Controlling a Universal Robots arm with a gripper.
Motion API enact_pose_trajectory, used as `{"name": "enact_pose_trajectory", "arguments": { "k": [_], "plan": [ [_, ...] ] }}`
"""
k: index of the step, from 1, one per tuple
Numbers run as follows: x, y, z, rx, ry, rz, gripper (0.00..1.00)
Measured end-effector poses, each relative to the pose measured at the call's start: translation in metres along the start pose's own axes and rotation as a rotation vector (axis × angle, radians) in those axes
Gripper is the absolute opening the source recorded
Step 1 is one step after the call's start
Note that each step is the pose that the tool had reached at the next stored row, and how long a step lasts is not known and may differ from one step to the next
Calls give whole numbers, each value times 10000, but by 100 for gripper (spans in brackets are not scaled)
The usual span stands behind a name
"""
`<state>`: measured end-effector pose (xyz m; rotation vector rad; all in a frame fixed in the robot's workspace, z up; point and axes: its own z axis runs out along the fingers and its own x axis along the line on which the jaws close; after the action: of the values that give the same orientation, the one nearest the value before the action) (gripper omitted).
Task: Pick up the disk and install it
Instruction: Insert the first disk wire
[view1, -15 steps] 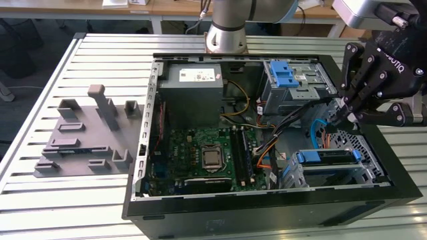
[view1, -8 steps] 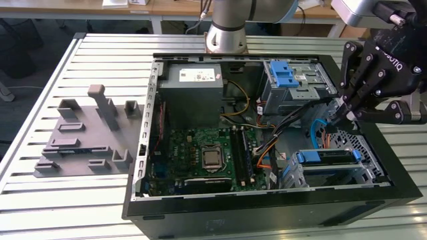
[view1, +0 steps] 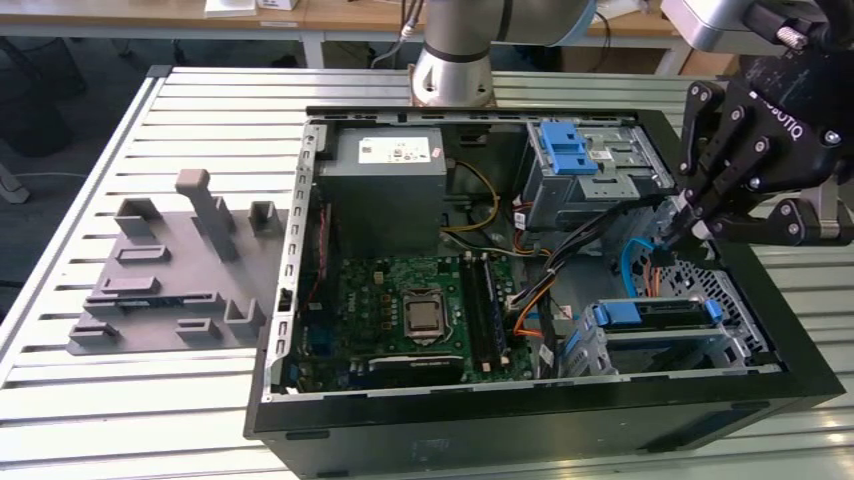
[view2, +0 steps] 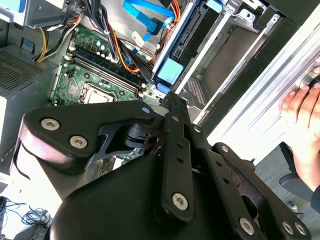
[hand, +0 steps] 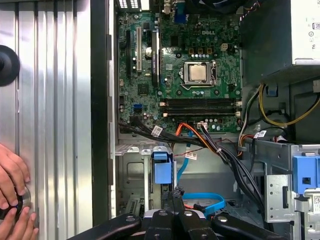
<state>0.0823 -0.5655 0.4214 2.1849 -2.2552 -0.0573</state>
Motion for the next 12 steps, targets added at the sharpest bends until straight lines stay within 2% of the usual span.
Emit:
{"name": "enact_pose_trajectory", "arguments": {
  "k": [12],
  "plan": [
    [-9, -75, 1, 0, -1, -1, 11]
  ]
}}
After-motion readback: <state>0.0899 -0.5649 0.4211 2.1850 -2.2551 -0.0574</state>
